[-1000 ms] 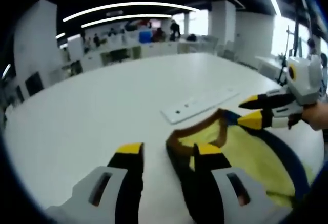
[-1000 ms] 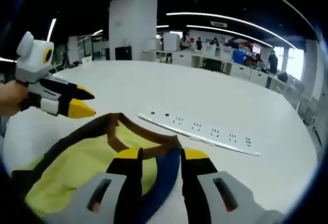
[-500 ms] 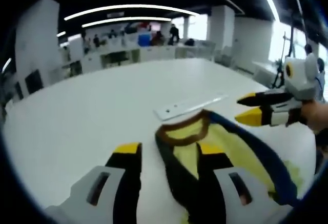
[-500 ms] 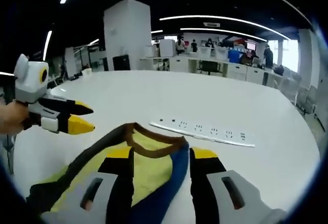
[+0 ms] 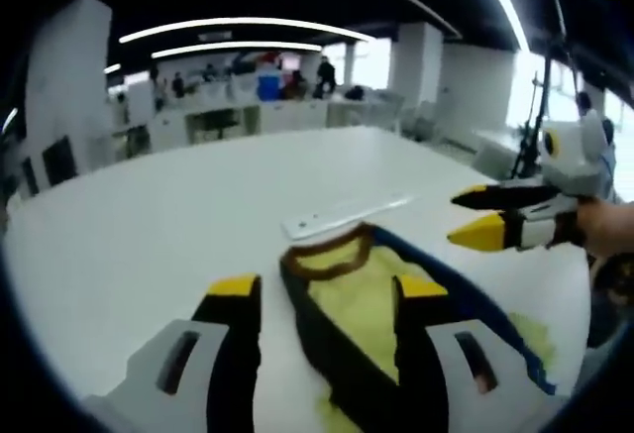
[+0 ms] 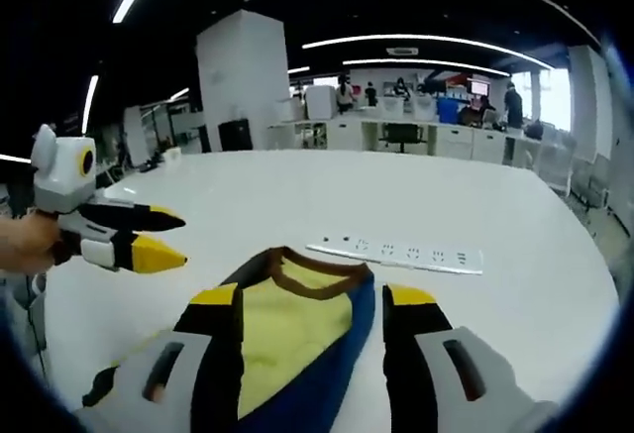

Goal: Fold the garment on the visible template until the final outline fits inside the template.

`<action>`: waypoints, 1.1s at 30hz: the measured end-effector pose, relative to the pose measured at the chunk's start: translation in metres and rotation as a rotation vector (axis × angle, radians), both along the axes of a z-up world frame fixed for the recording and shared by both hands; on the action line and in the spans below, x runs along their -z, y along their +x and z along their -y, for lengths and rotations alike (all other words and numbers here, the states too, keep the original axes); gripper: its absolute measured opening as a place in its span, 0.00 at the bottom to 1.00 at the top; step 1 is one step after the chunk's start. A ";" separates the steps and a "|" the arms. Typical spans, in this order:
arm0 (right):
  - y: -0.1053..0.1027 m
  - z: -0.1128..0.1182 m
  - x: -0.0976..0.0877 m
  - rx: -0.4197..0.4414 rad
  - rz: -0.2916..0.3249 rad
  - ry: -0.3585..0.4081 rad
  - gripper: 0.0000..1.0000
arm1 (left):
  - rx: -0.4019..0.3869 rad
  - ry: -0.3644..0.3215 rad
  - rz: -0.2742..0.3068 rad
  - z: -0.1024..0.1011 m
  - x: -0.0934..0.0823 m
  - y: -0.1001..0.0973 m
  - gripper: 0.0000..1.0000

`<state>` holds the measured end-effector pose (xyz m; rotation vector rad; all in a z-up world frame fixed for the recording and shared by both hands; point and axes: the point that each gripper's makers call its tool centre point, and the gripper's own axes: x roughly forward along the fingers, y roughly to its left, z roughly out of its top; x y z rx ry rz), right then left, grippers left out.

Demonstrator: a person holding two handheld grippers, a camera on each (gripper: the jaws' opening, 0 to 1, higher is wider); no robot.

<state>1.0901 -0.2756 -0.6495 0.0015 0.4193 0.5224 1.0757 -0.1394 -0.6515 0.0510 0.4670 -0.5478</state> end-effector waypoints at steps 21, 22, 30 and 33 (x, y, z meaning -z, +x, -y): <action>-0.066 0.013 -0.055 0.048 0.027 0.120 0.79 | 0.008 -0.096 0.032 0.001 -0.059 -0.079 0.71; -0.068 0.014 -0.058 0.049 0.031 0.123 0.79 | 0.011 -0.094 0.037 0.001 -0.061 -0.083 0.72; -0.095 0.022 -0.077 0.051 0.065 0.131 0.79 | 0.038 -0.084 0.061 0.005 -0.078 -0.109 0.74; -0.104 0.023 -0.080 0.049 0.068 0.129 0.80 | 0.042 -0.078 0.069 0.006 -0.083 -0.117 0.75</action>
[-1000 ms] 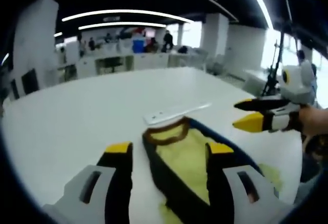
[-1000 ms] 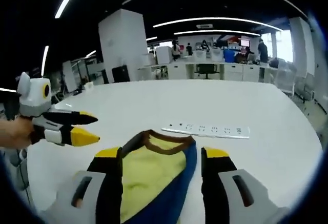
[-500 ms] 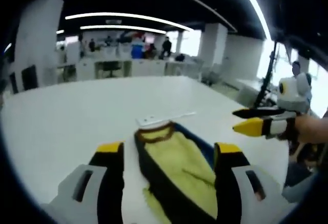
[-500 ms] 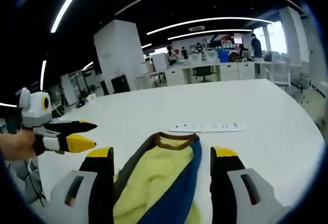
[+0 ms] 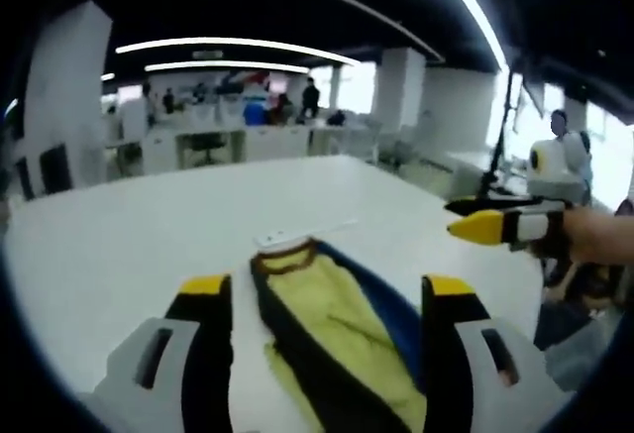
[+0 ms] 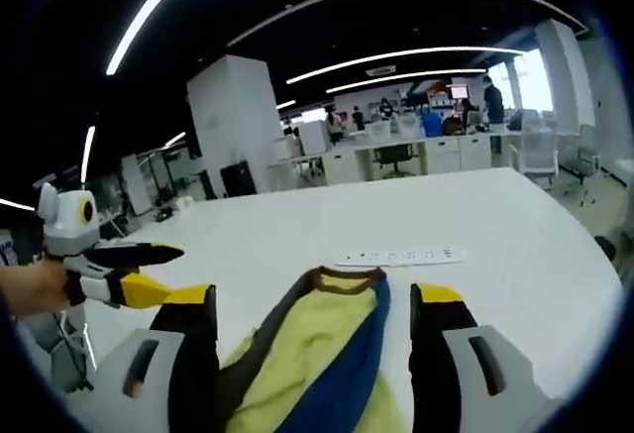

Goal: Fold the garment on the visible template until the final outline fits inside the template.

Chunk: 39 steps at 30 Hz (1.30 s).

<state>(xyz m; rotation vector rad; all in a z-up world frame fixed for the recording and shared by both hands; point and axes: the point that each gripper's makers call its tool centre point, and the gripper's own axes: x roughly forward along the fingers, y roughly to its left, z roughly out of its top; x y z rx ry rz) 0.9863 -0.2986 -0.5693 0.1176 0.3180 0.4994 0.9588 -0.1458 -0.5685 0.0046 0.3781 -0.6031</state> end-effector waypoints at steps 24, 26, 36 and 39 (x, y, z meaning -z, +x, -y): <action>-0.039 0.006 -0.021 -0.011 0.018 -0.007 0.85 | -0.037 0.005 -0.013 -0.016 -0.010 -0.032 0.85; -0.041 0.004 -0.020 -0.019 0.017 -0.012 0.86 | -0.041 0.004 -0.012 -0.017 -0.009 -0.034 0.84; -0.046 0.009 -0.025 -0.029 0.022 -0.010 0.86 | -0.051 -0.007 -0.012 -0.019 -0.010 -0.038 0.84; -0.046 0.007 -0.026 -0.033 0.024 0.003 0.86 | -0.054 -0.009 -0.015 -0.019 -0.010 -0.040 0.84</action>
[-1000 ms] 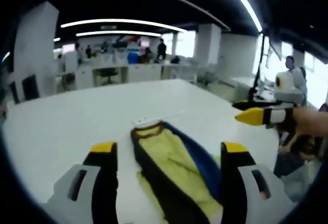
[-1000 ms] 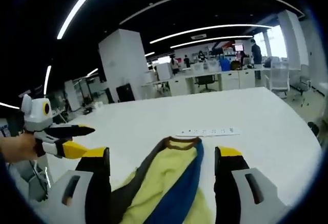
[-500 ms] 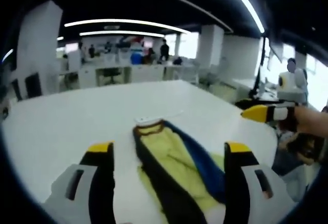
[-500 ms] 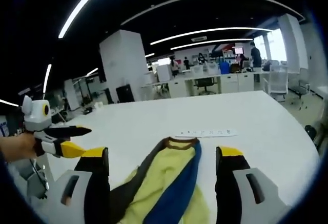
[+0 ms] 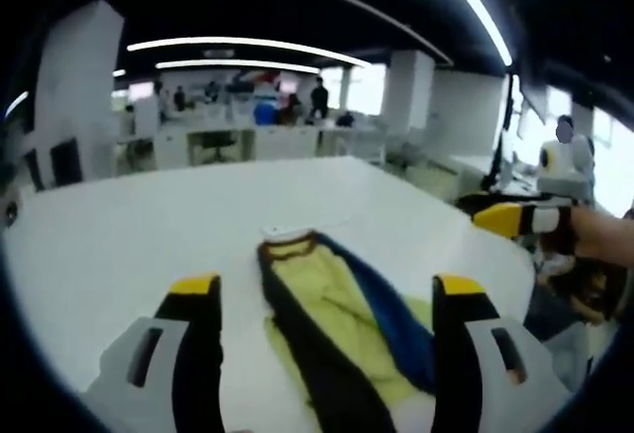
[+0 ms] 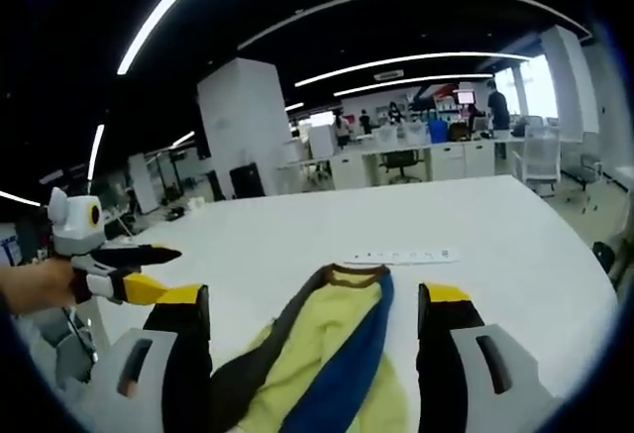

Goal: Fold the garment on the visible template until the final outline fits inside the template.

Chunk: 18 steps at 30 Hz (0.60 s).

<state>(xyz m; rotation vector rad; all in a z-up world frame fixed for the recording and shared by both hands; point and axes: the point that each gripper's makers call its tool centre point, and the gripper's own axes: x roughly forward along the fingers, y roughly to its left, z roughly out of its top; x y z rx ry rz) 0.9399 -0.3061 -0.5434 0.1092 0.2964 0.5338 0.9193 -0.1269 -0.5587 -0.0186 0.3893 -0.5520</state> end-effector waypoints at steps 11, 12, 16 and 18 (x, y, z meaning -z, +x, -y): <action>0.001 -0.008 0.004 -0.013 -0.022 0.044 0.85 | -0.007 0.005 -0.007 -0.002 0.002 -0.001 0.84; 0.001 -0.009 0.003 -0.014 -0.023 0.050 0.85 | -0.008 0.005 -0.009 -0.002 0.002 -0.002 0.84; 0.003 -0.010 0.005 -0.015 -0.025 0.060 0.85 | -0.007 0.008 -0.018 -0.003 0.007 -0.005 0.85; 0.005 -0.011 0.007 -0.017 -0.034 0.060 0.84 | -0.006 0.010 -0.026 -0.003 0.011 -0.005 0.85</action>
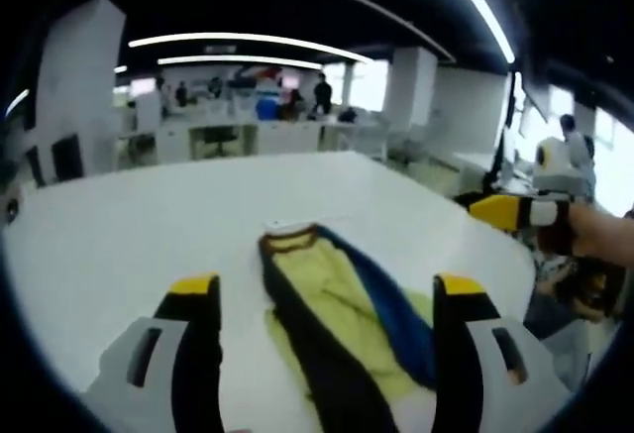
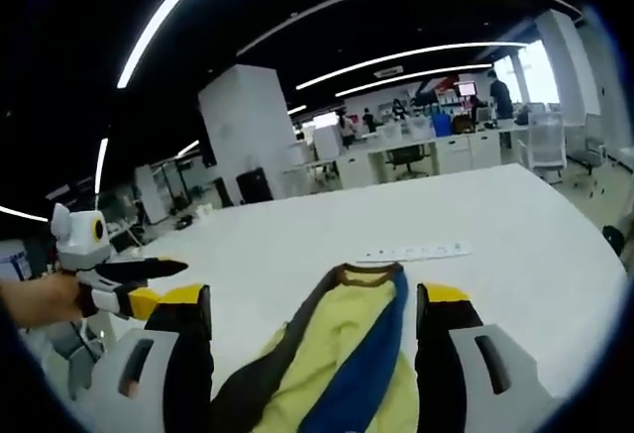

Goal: Fold the garment on the visible template until the final outline fits inside the template.

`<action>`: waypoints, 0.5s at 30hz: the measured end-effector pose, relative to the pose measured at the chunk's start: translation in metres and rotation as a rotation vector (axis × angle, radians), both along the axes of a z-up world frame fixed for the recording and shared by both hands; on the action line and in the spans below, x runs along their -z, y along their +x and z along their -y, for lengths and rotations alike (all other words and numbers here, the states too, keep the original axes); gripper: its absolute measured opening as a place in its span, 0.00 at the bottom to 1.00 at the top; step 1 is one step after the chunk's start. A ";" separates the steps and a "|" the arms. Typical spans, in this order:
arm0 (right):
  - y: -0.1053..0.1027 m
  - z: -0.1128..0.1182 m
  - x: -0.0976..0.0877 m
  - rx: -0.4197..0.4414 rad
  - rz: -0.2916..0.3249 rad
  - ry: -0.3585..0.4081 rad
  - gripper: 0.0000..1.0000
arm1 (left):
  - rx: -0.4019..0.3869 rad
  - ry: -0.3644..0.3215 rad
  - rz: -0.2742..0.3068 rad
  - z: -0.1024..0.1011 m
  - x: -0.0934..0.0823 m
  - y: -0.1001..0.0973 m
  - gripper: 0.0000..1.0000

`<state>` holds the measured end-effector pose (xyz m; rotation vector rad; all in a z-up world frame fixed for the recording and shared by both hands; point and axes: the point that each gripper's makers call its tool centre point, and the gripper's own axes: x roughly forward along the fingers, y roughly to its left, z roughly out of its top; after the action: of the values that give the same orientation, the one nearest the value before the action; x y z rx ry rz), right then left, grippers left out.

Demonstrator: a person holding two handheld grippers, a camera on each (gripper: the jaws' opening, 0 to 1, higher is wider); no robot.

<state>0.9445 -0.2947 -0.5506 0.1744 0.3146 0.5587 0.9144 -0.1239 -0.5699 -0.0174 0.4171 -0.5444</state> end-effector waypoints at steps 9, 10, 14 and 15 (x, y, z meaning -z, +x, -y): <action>0.002 -0.005 0.002 -0.004 -0.002 0.008 0.84 | -0.002 0.002 -0.004 -0.002 0.000 0.003 0.85; 0.003 -0.005 0.003 -0.005 -0.003 0.008 0.84 | -0.002 0.000 -0.004 -0.002 0.000 0.002 0.85; -0.003 -0.003 0.017 -0.020 -0.017 -0.050 0.84 | -0.001 -0.005 -0.012 0.002 0.006 -0.002 0.85; -0.006 -0.001 0.025 -0.022 -0.028 -0.070 0.84 | 0.001 -0.008 -0.018 0.004 0.009 -0.004 0.85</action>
<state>0.9381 -0.2935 -0.5759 0.1109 0.3634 0.5669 0.9106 -0.1274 -0.5792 -0.0297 0.4330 -0.5474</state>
